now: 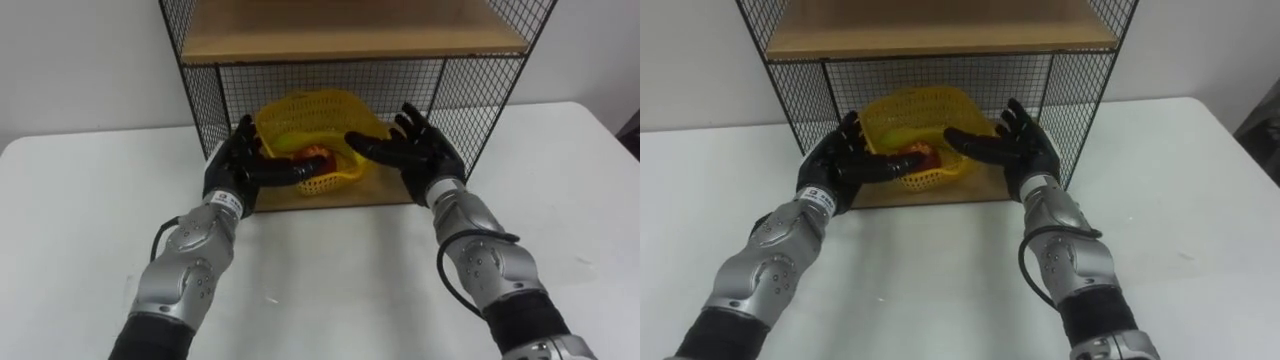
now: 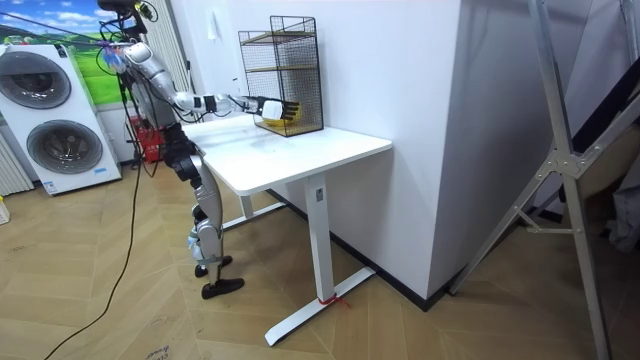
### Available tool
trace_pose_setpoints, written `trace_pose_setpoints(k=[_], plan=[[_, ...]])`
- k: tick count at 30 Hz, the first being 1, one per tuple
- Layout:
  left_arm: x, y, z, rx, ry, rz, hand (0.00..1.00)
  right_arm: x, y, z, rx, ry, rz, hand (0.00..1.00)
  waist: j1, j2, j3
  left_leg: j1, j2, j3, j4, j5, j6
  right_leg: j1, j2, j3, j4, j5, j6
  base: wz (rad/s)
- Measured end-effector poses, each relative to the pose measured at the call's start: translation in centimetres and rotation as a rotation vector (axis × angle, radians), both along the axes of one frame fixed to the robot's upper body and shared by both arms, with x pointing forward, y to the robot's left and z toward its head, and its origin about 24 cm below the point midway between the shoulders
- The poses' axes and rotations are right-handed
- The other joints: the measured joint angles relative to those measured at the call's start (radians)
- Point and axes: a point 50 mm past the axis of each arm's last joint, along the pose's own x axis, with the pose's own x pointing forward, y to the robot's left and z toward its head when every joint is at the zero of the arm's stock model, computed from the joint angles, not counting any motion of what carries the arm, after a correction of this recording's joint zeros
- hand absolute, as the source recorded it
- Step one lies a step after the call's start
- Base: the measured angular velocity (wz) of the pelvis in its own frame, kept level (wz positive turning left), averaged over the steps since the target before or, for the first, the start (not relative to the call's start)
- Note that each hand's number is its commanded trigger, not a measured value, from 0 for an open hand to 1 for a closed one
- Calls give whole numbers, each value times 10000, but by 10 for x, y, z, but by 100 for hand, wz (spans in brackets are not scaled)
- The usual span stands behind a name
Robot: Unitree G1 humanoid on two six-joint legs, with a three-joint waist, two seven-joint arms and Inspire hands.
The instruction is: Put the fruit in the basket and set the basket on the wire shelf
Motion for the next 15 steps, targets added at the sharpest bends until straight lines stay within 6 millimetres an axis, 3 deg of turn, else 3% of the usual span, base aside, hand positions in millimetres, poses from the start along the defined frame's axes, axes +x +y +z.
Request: trace_pose_setpoints(k=[8,15], plan=[[-6,14,3,197,-374,-54,0,-10,-21,-3,-617,-200,-530,0,-17,-31,-33,98,69,6,-48,38,-75,88,74,0,-17,16,-77,0],[-17,20,5,961,-779,-318,0,-24,-23,0,-1061,-746,-195,0,55,-33,-34,142,117,-2,-173,99,-171,75,119,-56,-27,-3,-156,0]])
